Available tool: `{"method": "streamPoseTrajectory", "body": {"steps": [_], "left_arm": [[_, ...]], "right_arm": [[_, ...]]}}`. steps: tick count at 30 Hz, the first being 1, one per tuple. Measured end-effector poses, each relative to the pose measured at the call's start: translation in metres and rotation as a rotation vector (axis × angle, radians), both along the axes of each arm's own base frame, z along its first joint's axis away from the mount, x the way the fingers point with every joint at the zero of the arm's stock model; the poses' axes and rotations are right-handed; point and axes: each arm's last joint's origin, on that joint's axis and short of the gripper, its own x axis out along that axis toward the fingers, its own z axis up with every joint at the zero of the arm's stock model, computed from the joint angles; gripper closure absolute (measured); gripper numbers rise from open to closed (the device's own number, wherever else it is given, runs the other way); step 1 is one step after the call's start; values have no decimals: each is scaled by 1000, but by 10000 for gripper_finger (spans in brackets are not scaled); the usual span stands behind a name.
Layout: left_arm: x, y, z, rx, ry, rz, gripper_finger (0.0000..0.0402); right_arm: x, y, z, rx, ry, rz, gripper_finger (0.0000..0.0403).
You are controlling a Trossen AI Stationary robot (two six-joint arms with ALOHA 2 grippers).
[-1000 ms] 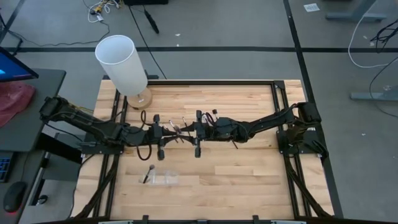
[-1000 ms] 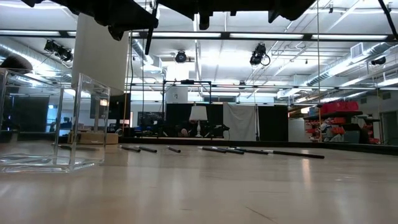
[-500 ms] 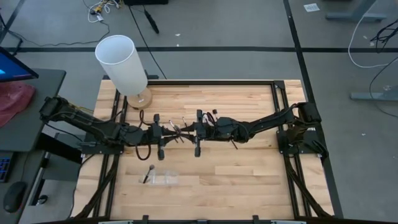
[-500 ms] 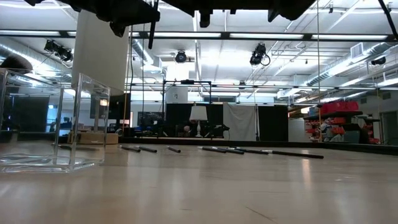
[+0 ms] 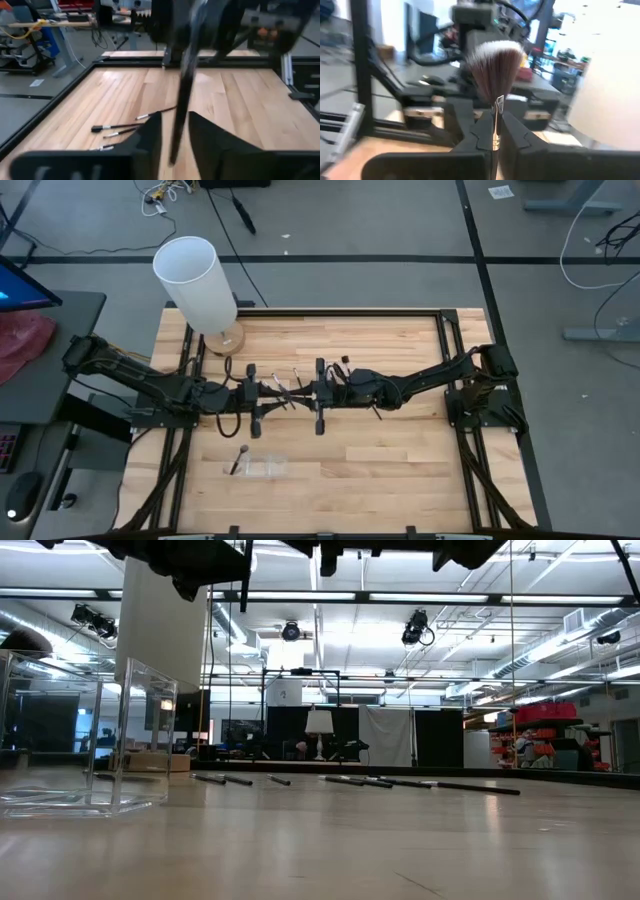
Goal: Put items in baskets/containers
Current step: Put the highlighter brush into the transparent organizer
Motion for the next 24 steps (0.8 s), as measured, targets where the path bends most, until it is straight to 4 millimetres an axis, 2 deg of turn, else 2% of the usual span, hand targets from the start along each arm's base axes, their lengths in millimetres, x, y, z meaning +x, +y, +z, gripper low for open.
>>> {"method": "streamPoseTrajectory", "body": {"steps": [5,9,16,19,24], "left_arm": [[-26,4,6,-42,56,-7,223],[-50,6,13,-137,55,-19,201],[-79,-2,16,-241,73,-109,216],[-82,-9,16,-245,83,-163,227],[-85,-21,14,-242,113,-243,241]], "right_arm": [[-1,3,2,85,-11,123,396],[2,16,-3,157,-50,198,396],[18,56,-39,246,-187,289,397],[39,66,-57,291,-124,277,397],[71,76,-81,282,112,246,396]]}}
